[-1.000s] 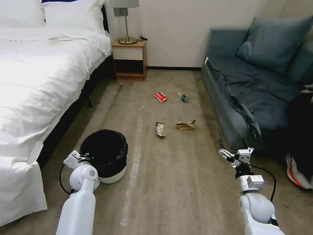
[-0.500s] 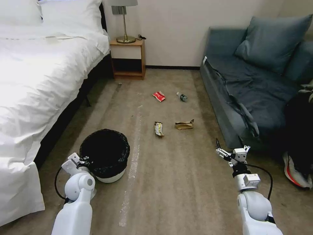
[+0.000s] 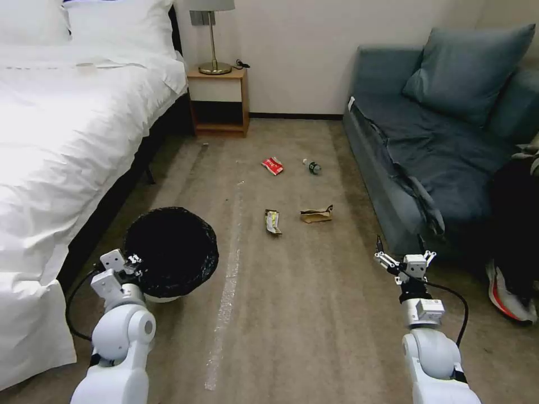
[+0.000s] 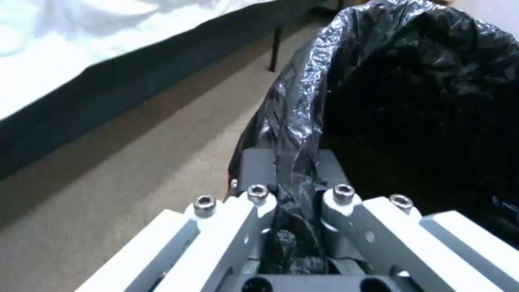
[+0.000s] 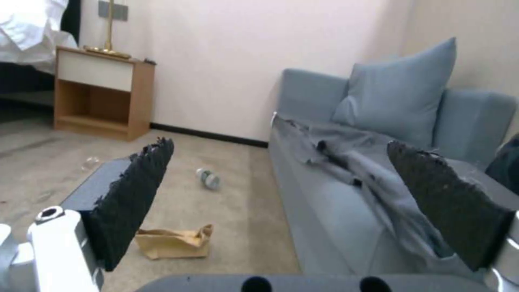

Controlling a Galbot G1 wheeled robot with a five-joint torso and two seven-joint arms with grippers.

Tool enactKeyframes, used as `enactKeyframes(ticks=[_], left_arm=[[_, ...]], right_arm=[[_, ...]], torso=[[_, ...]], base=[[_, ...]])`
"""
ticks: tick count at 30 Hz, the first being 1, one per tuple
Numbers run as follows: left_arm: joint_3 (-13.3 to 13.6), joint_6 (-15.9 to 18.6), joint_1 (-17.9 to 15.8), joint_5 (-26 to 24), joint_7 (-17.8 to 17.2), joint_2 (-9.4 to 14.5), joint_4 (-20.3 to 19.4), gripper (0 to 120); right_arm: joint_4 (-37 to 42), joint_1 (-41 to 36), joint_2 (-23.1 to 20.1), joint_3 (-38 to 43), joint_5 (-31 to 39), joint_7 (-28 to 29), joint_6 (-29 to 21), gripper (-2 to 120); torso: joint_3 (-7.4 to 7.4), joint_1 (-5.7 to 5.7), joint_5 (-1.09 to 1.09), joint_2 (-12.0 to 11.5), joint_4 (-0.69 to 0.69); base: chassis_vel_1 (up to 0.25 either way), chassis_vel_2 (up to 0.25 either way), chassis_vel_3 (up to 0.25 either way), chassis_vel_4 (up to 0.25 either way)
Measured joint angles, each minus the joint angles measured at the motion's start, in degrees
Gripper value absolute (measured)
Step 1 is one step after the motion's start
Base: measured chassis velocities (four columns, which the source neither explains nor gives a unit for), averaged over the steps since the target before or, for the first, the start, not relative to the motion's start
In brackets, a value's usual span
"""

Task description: Pick up the trash bin, then pick up the garbage on the floor and place it into the trash bin.

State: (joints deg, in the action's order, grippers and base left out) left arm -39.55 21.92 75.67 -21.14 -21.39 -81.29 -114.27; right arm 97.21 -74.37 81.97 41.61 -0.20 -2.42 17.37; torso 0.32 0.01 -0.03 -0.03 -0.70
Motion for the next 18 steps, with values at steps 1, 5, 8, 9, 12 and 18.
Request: enactKeyframes(ticks=[1, 5, 8, 9, 12, 18], left_arm=[[-0.6, -0.3, 1.0, 1.3, 2.0, 0.3, -0.8, 5], [-2.1, -0.4, 2.2, 2.3, 5.0, 1.0, -2.0, 5], [-2.6, -0.7, 2.7, 2.6, 6.1, 1.1, -2.2, 5], [-2.6, -1.0, 3.1, 2.9, 6.6, 0.8, -2.4, 5], [-2.4, -1.6, 4.2, 3.7, 7.8, 0.2, -2.5, 5], [-2.1, -3.1, 4.7, 5.4, 8.9, -0.7, -2.4, 5]], right_arm=[[0.1, 0.0, 0.0, -0.1, 0.0, 0.4, 0.5, 100], [0.0, 0.3, -0.1, -0.2, -0.6, 1.5, 3.1, 100], [0.0, 0.3, 0.0, -0.2, -1.3, 2.1, 3.8, 100], [0.2, 0.2, 0.0, -0.2, -1.4, 2.1, 4.0, 100], [0.2, 0.0, 0.1, -0.1, -1.6, 2.1, 4.3, 100], [0.0, -0.2, 0.6, 1.1, -1.4, 0.2, 4.3, 100]], torso=[[0.00, 0.00, 0.02, 0.0, 0.00], [0.00, 0.00, 0.01, 0.0, 0.01], [0.00, 0.00, 0.02, 0.0, 0.01], [0.00, 0.00, 0.02, 0.0, 0.00], [0.00, 0.00, 0.02, 0.0, 0.01], [0.00, 0.00, 0.02, 0.0, 0.00]], base=[[0.000, 0.000, 0.000, 0.000], [0.000, 0.000, 0.000, 0.000], [0.000, 0.000, 0.000, 0.000], [0.000, 0.000, 0.000, 0.000], [0.000, 0.000, 0.000, 0.000], [0.000, 0.000, 0.000, 0.000]])
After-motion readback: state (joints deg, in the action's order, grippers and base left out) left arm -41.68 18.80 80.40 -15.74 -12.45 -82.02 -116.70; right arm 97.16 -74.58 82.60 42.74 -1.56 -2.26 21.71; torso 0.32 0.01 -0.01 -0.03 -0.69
